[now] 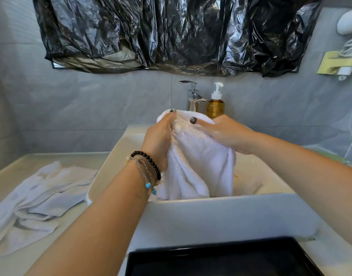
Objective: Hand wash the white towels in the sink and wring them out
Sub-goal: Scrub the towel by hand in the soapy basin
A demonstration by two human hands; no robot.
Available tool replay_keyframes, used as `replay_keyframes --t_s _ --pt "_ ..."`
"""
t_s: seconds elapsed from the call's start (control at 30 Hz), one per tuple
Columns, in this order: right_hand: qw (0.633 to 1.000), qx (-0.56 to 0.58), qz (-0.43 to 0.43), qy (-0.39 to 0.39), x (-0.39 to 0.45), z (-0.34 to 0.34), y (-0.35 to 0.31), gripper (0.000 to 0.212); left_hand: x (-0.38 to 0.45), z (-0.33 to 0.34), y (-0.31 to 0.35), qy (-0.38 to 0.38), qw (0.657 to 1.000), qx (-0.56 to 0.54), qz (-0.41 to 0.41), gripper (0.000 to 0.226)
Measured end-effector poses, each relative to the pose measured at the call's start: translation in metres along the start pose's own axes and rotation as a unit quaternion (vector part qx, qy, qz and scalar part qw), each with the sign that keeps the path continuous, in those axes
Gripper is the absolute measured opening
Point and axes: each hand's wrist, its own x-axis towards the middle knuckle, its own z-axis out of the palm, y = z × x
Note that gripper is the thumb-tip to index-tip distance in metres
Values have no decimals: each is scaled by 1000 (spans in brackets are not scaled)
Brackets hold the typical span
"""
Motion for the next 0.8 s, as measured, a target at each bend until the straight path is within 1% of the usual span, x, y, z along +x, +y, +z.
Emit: replay_keyframes --t_s 0.03,0.07,0.1,0.13,0.17,0.2,0.23,0.27,0.3,0.33,0.4,0.47,0.5,0.57,0.63,0.73,0.8 --pt "996 57 31 -60 -4 -8 5 57 4 2 4 7 1000 21 4 39" --pt "988 90 43 -117 -6 -15 11 62 9 6 7 9 999 43 9 37" --pt "979 107 48 -164 -6 -19 15 62 13 12 10 11 998 63 16 36" --pt "973 105 49 -199 -5 -22 18 53 17 19 14 14 996 85 19 35" --pt "971 90 50 -214 -4 -24 20 42 21 23 16 20 994 107 22 36" --pt "974 67 43 -214 -2 -27 20 39 26 26 18 25 992 123 26 37" --pt "978 60 33 -196 2 -31 21 37 30 25 19 25 990 132 32 38" --pt "980 85 20 -178 7 -37 23 31 32 24 20 13 990 136 37 39" --pt "980 132 12 -151 13 -42 26 21 34 21 19 -16 990 138 37 39" --pt "974 188 3 -123 18 -47 27 16 34 18 19 -55 987 146 29 36" --pt "964 254 -15 -73 29 -51 34 22 31 14 18 -145 972 186 -2 29" --pt "959 274 -40 -57 38 -46 41 31 32 10 17 -201 955 216 -29 37" --pt "959 274 -47 -54 42 -42 46 34 34 8 15 -212 949 231 -35 41" --pt "960 265 -65 -58 44 -35 52 38 40 2 12 -205 937 280 -36 41" --pt "964 245 -91 -52 44 -31 53 33 45 -2 10 -194 934 298 -27 37" --pt "970 206 -128 5 39 -23 45 27 47 -3 9 -188 946 262 -14 21" --pt "969 185 -154 52 39 -16 41 23 45 0 9 -168 951 260 11 14"
